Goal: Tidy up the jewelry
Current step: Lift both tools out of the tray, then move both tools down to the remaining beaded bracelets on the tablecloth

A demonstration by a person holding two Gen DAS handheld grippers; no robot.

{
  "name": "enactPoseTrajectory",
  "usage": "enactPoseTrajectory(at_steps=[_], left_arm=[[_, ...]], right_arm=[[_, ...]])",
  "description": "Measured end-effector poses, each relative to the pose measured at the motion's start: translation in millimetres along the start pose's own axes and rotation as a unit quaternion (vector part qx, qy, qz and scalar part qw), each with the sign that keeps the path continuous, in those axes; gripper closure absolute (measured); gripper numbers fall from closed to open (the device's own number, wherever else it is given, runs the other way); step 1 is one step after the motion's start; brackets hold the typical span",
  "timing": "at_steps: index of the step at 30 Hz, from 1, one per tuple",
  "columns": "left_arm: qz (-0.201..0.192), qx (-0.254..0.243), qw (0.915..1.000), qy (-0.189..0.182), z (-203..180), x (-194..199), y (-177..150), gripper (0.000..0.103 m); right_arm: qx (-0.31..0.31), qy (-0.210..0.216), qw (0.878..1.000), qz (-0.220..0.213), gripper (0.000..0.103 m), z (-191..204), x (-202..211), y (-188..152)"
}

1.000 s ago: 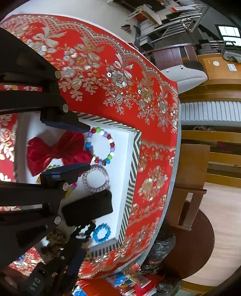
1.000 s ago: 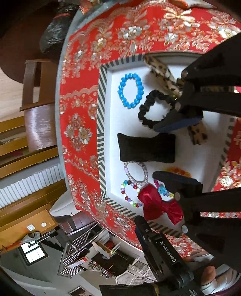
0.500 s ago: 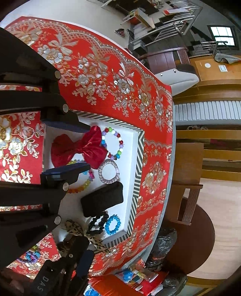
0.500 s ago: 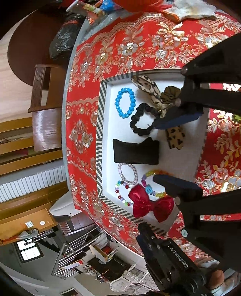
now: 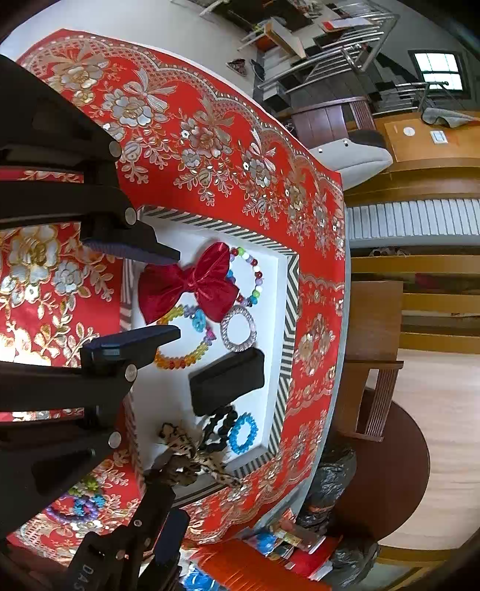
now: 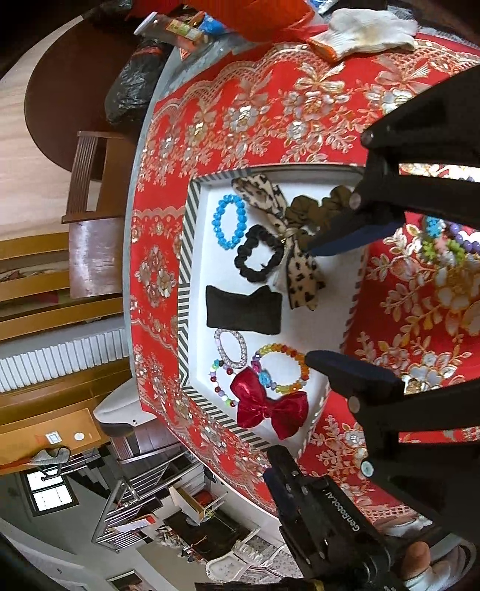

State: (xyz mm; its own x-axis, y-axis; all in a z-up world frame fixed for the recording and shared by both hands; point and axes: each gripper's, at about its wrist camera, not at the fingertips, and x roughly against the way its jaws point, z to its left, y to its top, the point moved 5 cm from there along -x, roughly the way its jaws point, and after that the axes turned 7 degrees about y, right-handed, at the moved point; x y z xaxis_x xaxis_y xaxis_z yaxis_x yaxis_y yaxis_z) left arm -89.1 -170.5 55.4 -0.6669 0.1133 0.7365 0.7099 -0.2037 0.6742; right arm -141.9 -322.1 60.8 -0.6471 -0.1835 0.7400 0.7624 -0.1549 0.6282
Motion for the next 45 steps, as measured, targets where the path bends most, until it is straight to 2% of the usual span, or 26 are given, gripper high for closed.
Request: enactPoseTrajectory(at_steps=[14, 35, 41, 45], left_arm=[[0.003, -0.017, 0.9998, -0.014, -24.4, 14.9, -16.9, 0.069], [0.021, -0.038, 0.9986, -0.03, -46.8, 19.0, -35.3, 0.069], [0.042, -0.034, 0.9958, -0.073, -52.4, 17.0, -40.5, 0.069], [0.069, -0.041, 0.9891, -0.123, -68.7, 16.0, -48.0, 0.069]], right_arm=[[0.021, -0.004, 1.0, 0.005, 0.046, -7.8, 25.1, -25.1], [0.002, -0.005, 1.0, 0.017, 0.045, -35.9, 37.7, -41.8], [-0.006, -0.019, 0.999, 0.032, 0.045, -64.1, 45.5, -48.5], [-0.018, -0.038, 0.998, 0.054, 0.045, -90.3, 47.7, -60.1]])
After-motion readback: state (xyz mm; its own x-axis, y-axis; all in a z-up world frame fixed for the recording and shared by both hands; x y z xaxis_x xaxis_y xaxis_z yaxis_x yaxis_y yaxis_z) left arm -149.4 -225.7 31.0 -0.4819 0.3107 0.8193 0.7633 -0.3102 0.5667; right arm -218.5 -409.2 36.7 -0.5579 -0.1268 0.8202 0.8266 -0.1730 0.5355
